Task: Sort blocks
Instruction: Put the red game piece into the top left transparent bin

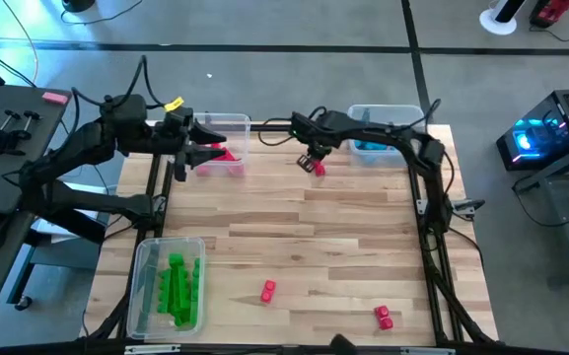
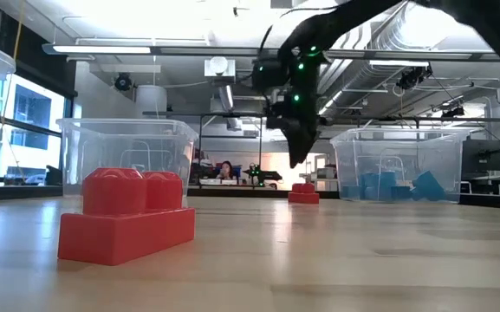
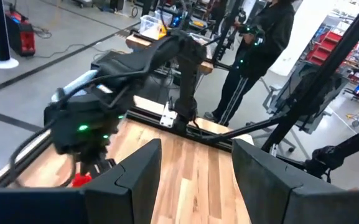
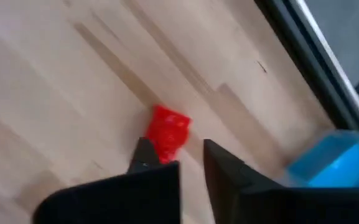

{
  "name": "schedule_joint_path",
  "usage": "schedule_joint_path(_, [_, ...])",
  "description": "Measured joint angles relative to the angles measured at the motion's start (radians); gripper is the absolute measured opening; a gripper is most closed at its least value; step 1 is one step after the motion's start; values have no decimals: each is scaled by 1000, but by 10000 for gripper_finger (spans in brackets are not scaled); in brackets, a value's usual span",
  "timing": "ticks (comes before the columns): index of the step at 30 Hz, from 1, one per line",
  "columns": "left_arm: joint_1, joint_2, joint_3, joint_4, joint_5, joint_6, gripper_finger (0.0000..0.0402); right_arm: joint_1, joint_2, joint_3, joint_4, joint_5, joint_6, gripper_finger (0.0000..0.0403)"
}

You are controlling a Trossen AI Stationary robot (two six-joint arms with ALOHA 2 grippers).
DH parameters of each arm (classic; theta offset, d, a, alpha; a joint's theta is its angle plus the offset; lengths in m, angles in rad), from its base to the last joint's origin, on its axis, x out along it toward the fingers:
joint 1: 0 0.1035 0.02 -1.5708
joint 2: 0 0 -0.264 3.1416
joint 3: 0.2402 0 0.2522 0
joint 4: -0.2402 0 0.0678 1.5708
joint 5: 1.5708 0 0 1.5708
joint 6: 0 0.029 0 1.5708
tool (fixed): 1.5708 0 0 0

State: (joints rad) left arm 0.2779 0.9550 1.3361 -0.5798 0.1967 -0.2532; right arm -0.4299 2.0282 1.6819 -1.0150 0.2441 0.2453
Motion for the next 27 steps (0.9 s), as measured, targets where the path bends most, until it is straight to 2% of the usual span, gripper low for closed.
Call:
schedule_joint_path(2, [-1, 2, 0, -1, 0, -5, 184, -14, 44, 56, -55, 20, -72, 11])
schedule_joint_path(5, [-8, 0, 0, 1, 0, -5, 184, -19, 93, 131, -117, 110, -157, 10])
schedule_joint_path(11, [-13, -3, 0, 0, 1, -8, 184, -29, 198, 209, -216, 175, -288, 1])
schedule_joint_path(18, [-13, -3, 0, 0, 1, -16, 184, -19, 244, 200, -245, 172, -311, 0])
schedule_joint_path(24, [-13, -2, 0, 0, 1, -15, 184, 39, 244, 200, -199, 166, -440, 0])
schedule_joint_path(27, [-13, -2, 0, 0, 1, -16, 184, 81, 244, 200, -167, 126, -514, 0])
